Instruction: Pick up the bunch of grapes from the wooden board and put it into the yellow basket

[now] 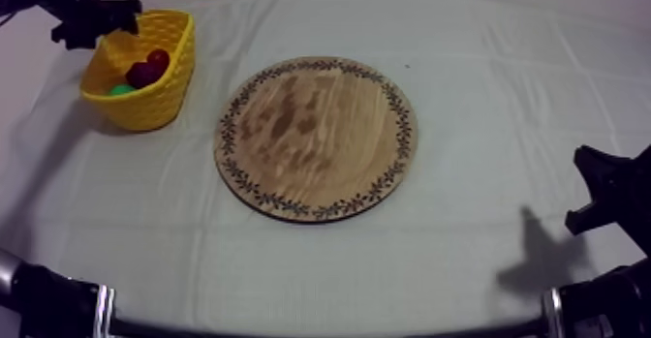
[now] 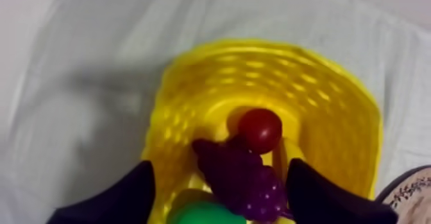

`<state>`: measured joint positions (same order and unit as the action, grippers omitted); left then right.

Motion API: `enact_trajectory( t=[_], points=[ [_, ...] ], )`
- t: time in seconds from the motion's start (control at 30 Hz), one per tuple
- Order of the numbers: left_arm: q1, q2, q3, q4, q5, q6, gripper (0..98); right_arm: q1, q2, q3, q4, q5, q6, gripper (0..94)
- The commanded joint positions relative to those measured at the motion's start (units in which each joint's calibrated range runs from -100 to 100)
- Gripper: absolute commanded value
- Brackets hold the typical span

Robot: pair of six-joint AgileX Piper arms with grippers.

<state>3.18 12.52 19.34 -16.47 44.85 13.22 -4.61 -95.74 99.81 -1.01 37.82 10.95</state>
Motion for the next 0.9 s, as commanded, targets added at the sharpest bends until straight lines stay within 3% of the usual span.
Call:
enact_trajectory(
  t=[0.0, 0.13, 0.27, 0.5, 0.87],
  points=[
    [-0.1, -3.3, 0.7, 0.07, 0.0, 0.2, 61.6, 0.0, 0.0, 0.0, 0.0, 0.0, 0.0, 0.4],
    [-0.9, -9.7, 0.9, 1.23, 1.2, 0.4, 52.4, 0.0, 0.0, 0.0, 0.0, 0.0, 0.0, 0.4],
    [-1.7, -17.9, 1.9, 2.64, 1.8, -0.7, 35.6, 0.0, 0.0, 0.0, 0.0, 0.0, 0.0, 0.4],
    [-2.8, -34.0, 10.4, 3.15, -1.2, -2.4, 6.9, 0.0, 0.0, 0.0, 0.0, 0.0, 0.0, 0.4],
    [-4.7, -65.3, 37.8, 5.14, -11.1, -8.7, 0.1, 0.0, 0.0, 0.0, 0.0, 0.0, 0.0, 0.4]
  ],
)
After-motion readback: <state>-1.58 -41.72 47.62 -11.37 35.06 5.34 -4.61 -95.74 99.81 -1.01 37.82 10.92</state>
